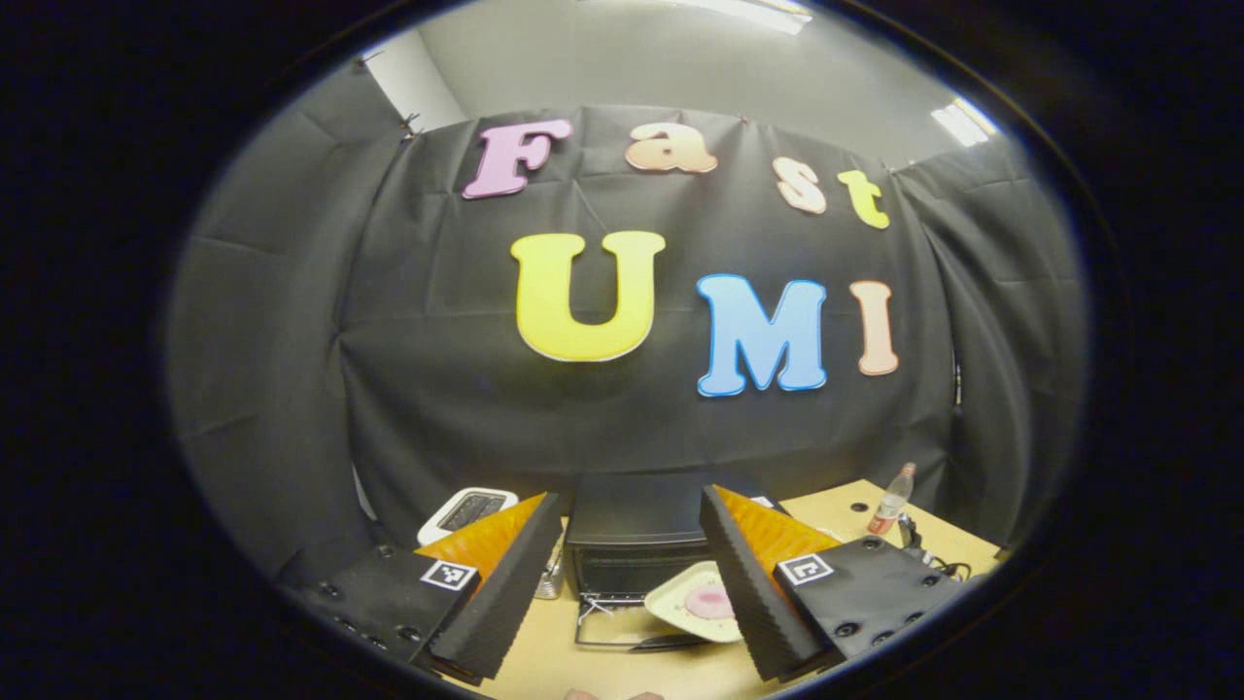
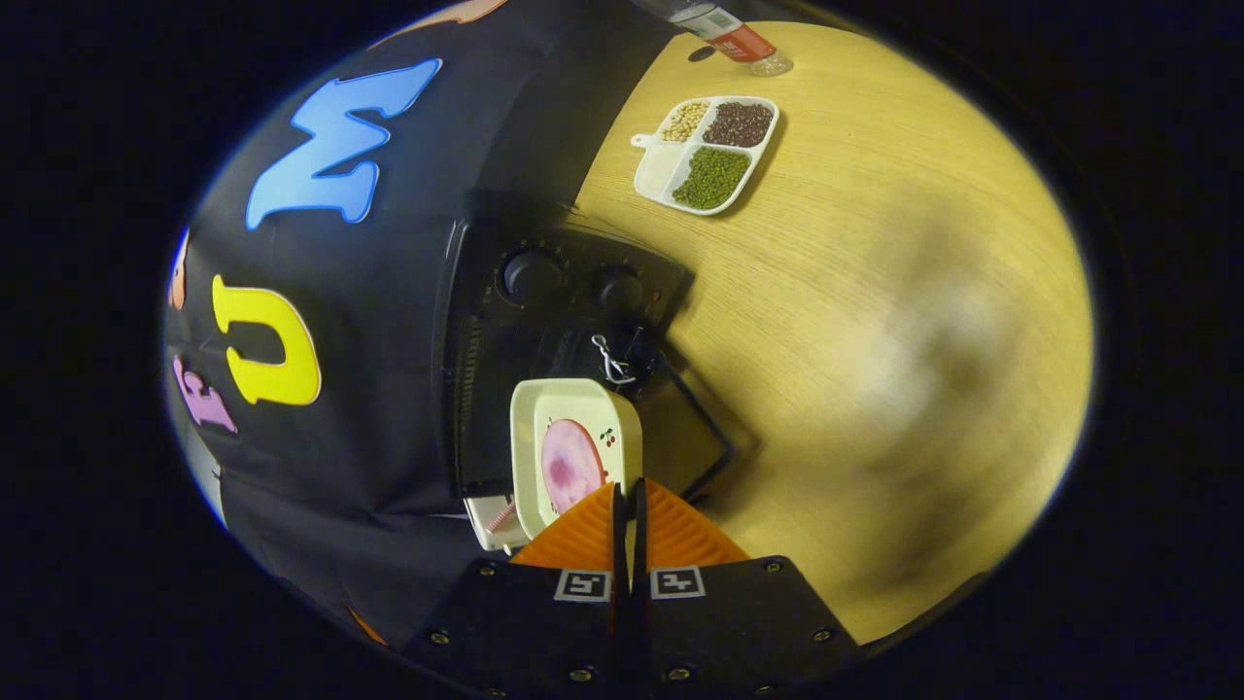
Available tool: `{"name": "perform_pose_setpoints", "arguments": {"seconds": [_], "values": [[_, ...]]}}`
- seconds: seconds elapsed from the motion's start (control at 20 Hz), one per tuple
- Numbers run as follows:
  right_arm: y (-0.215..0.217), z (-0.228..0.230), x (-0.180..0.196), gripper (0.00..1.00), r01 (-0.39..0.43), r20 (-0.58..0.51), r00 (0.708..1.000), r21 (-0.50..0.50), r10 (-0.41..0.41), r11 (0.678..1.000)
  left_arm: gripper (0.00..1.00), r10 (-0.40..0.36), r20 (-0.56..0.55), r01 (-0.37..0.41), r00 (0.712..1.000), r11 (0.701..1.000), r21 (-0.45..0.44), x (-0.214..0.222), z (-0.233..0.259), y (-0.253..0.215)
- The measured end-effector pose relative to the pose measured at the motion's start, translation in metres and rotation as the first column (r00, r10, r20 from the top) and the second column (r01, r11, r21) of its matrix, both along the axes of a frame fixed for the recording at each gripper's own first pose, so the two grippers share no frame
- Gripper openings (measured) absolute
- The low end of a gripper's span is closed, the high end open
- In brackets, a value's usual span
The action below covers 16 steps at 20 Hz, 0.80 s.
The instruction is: Open the electric oven with the left hand, put the food in, and close the electric oven.
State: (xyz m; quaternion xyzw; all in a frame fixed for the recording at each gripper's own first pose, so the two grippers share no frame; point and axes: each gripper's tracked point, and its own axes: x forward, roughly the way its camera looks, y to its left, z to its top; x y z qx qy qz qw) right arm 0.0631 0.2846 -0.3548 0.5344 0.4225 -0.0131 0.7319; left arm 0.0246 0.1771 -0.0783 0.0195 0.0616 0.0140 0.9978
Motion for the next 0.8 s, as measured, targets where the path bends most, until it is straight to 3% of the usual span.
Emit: {"name": "perform_pose_setpoints", "arguments": {"seconds": [0.2, 0.45, 0.8], "values": [[0.026, -0.008, 0.051, 0.01, 0.179, 0.015, 0.984, 0.004, -0.179, 0.984, 1.00, 0.062, -0.021, -0.062, 0.998, 0.998, -0.003, -0.008, -0.006, 0.040], [0.049, -0.019, 0.100, 0.01, 0.333, 0.030, 0.943, -0.003, -0.333, 0.943, 1.00, 0.130, -0.056, -0.130, 0.990, 0.992, 0.000, -0.019, -0.017, 0.076], [0.066, -0.042, 0.141, 0.01, 0.481, 0.008, 0.876, 0.049, -0.482, 0.876, 0.98, 0.222, -0.072, -0.224, 0.972, 0.974, -0.021, -0.027, -0.018, 0.108]]}}
